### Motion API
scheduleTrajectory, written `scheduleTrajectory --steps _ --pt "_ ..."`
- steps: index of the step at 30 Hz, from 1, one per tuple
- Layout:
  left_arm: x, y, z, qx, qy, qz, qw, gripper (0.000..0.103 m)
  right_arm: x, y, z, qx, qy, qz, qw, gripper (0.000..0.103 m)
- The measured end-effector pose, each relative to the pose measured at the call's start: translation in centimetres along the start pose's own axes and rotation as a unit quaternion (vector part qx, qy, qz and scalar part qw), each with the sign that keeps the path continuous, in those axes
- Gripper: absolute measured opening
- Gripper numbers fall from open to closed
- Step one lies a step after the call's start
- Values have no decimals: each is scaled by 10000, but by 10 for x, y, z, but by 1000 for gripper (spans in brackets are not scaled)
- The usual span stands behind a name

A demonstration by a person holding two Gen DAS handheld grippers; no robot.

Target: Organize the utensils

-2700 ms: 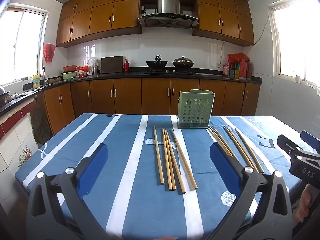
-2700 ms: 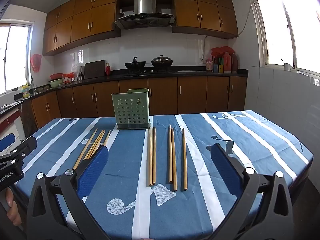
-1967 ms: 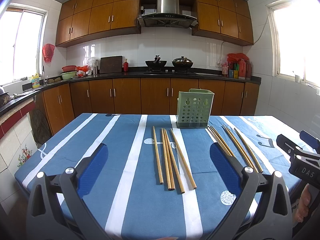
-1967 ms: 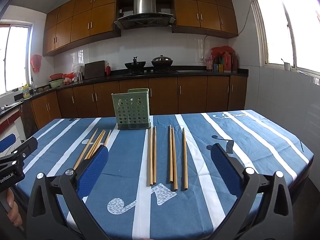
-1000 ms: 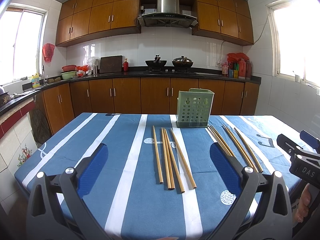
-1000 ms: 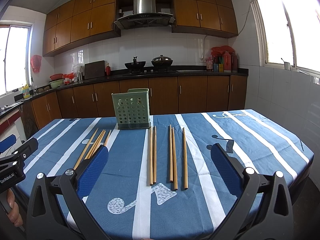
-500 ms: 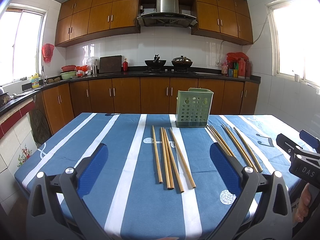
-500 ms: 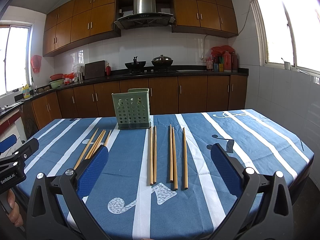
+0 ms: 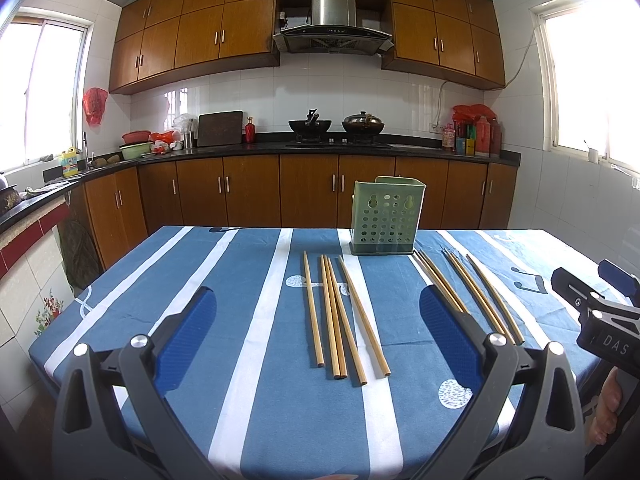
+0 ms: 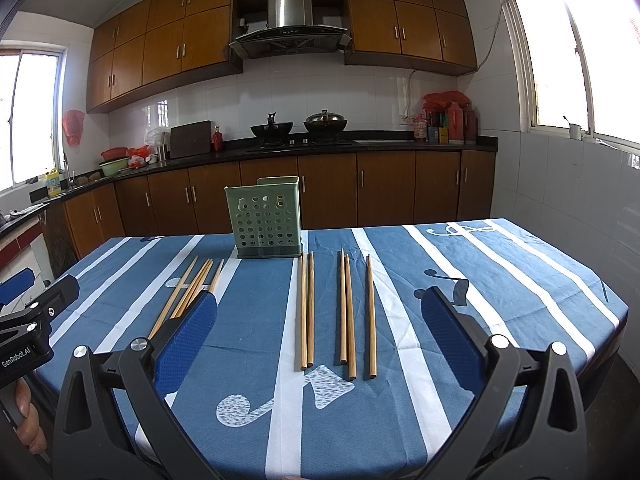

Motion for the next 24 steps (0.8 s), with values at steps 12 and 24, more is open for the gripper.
scheduleTrajectory --steps 12,24 --pt "2 -2 0 -3 8 40 10000 99 2 -2 1 15 -10 62 10000 101" --pt "44 -72 45 -478 559 1535 9854 99 30 -75 -57 417 -785 1442 9855 67"
Point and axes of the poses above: each gripper's, at about its wrist camera, not at the fingertips, and y roughly against the way its jaws point, z to its left, x to its underside, the point moved 10 cm from there along -y, roughly the way its jaws point, and after that the axes turned 1 degree about -y, right-handed, at the moved point
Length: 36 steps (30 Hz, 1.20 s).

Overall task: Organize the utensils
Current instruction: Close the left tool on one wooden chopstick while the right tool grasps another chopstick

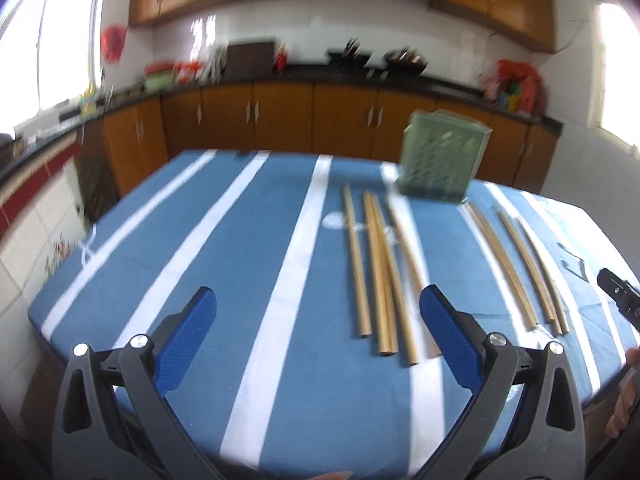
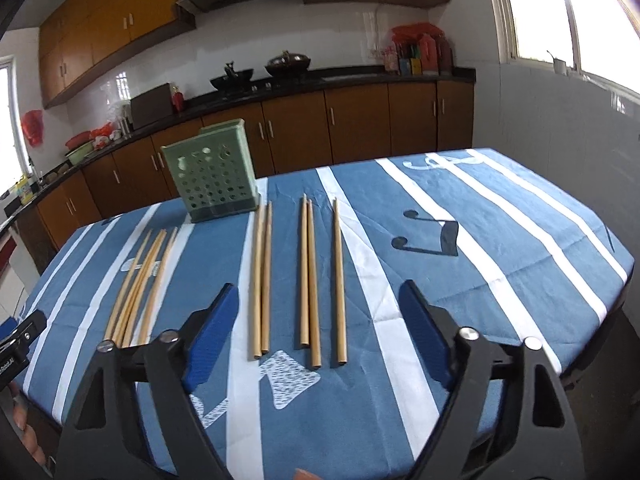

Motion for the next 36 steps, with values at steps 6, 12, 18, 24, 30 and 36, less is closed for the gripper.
scheduleTrajectory --steps 6,12,18,24,30,36 --pt "2 -23 13 157 258 435 9986 99 0 -57 -16 -56 -193 890 9958 36" --pt "2 -41 9 305 187 716 9968 99 9 -96 -21 45 -58 1410 9900 31" --pt "6 -66 -10 428 -130 1084 9931 73 9 -103 -25 255 189 1351 9903 10" --pt "12 -98 -30 594 -352 1513 9861 43 6 -106 -27 205 161 1336 9907 8" --pt "6 -117 -35 407 -572 1573 9850 21 3 -113 -26 193 145 1363 9904 8" --pt "-12 -136 -25 243 -610 1579 9853 8 -7 -126 -26 213 307 1391 9896 8"
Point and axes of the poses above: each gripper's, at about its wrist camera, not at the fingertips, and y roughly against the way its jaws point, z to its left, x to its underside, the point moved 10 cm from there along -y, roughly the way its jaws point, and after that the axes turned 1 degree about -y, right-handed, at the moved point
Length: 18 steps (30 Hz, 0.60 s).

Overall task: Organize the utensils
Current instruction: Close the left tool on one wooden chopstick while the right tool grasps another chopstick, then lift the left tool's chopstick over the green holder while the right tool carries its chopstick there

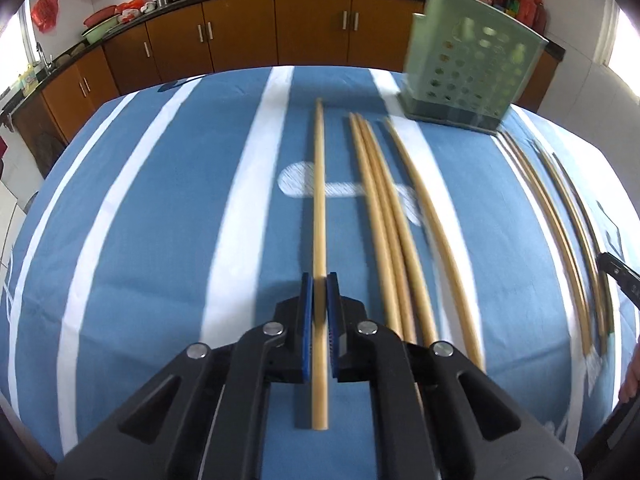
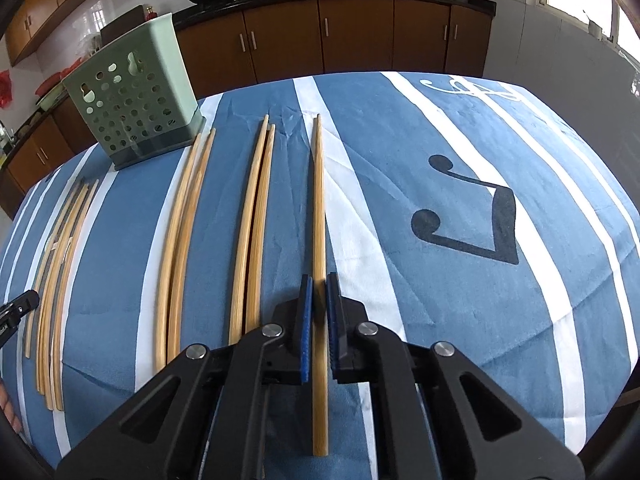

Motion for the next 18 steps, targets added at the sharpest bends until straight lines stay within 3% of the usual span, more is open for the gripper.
scheduleTrajectory --steps 8,18 --pt "-36 -23 36 -203 92 -195 9996 8 -33 -22 -20 216 -127 -248 9994 8" --pt "-29 -17 36 -53 70 -381 9992 10 -24 -16 -20 173 -54 -277 9995 8"
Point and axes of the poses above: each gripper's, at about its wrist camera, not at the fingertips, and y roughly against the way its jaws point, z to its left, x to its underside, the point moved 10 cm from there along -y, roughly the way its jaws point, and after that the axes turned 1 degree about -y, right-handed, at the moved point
